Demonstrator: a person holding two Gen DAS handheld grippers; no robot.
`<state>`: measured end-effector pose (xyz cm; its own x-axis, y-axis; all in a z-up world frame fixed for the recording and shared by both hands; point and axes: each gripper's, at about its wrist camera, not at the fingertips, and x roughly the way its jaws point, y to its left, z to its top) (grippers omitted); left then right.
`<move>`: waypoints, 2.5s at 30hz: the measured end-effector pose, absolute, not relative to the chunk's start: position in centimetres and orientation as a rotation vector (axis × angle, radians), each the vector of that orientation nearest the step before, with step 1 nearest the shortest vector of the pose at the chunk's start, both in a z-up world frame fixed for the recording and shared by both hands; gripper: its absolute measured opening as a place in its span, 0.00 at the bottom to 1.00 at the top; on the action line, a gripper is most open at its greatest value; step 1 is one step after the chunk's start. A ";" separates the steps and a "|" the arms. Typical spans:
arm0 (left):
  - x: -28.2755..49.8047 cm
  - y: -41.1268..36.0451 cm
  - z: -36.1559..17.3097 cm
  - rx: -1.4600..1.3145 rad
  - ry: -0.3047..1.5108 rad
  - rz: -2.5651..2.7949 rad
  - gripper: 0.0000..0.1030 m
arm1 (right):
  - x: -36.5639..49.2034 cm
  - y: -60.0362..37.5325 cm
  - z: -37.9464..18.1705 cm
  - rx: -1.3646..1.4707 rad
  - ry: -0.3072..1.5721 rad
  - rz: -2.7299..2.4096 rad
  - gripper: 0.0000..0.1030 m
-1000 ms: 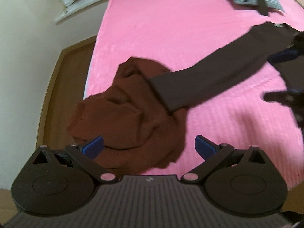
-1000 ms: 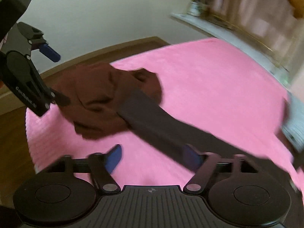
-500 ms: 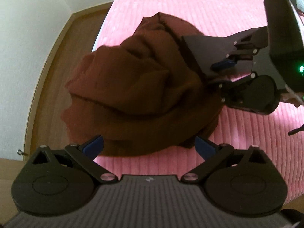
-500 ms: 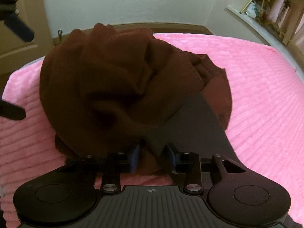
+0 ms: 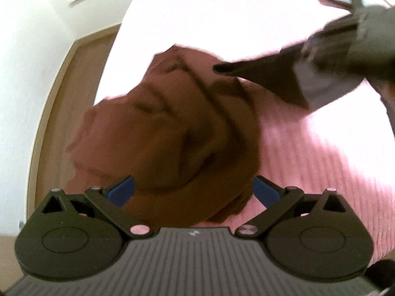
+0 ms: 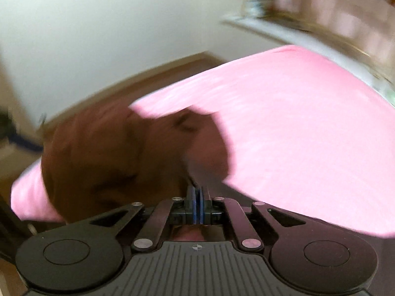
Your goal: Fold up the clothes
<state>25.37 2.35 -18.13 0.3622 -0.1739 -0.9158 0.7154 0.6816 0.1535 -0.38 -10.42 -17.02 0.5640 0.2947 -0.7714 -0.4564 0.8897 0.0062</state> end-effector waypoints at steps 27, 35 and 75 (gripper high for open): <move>-1.8 -31.7 -17.9 0.905 0.927 -0.991 0.98 | -23.2 -73.8 -22.4 0.546 0.759 -0.549 0.01; -2.9 -35.3 -18.2 0.947 0.894 -1.074 0.98 | -27.6 -77.0 -24.3 0.615 0.797 -0.622 0.01; -21.8 -63.0 -23.2 1.097 0.791 -1.256 0.98 | -51.8 -115.0 -29.4 1.200 0.377 -0.981 0.46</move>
